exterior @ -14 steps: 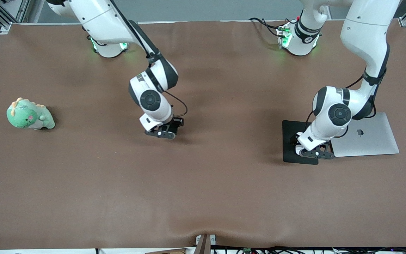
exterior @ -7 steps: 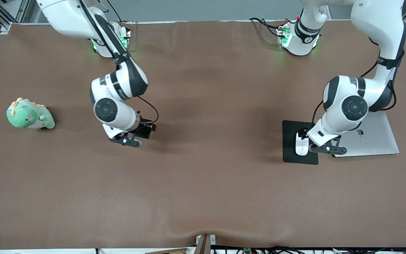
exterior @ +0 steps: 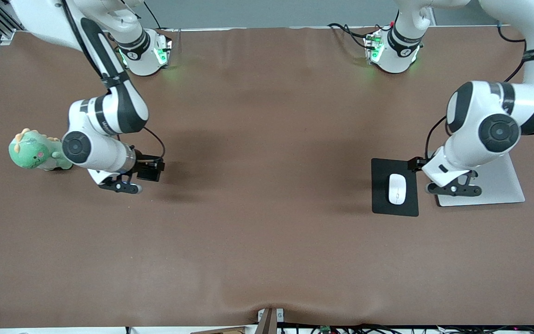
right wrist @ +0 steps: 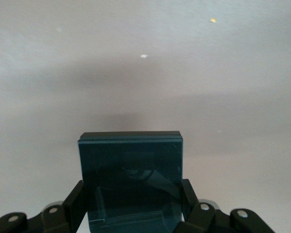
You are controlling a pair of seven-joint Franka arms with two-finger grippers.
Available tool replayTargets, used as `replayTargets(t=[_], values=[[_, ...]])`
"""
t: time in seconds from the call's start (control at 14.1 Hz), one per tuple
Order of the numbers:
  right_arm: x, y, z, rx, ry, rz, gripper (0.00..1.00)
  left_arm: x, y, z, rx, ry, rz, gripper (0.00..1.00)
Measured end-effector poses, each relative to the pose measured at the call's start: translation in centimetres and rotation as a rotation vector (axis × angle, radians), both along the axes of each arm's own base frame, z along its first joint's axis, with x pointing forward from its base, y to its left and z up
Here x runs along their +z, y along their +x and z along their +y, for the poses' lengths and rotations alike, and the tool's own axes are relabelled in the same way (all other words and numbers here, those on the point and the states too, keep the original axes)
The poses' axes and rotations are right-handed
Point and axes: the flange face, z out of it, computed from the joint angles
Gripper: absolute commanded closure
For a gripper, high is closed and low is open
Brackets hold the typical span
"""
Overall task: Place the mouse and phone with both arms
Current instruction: 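Open the left gripper and withdraw while the right gripper carries the phone, then lower the black phone beside the green plush with the right gripper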
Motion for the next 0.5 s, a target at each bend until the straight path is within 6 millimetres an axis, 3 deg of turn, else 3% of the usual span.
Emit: replayTargets(t=[0.28, 0.5], values=[[-1.3, -1.1, -5.4, 0.051, 0.014, -0.004, 1.0, 8.1, -1.2, 1.9, 0.046, 0.01, 0.049, 0.0], [-2.7, -1.9, -9.4, 0.088, 0.016, -0.03, 1.0, 14.4, -2.4, 5.4, 0.084, -0.064, -0.005, 0.0]])
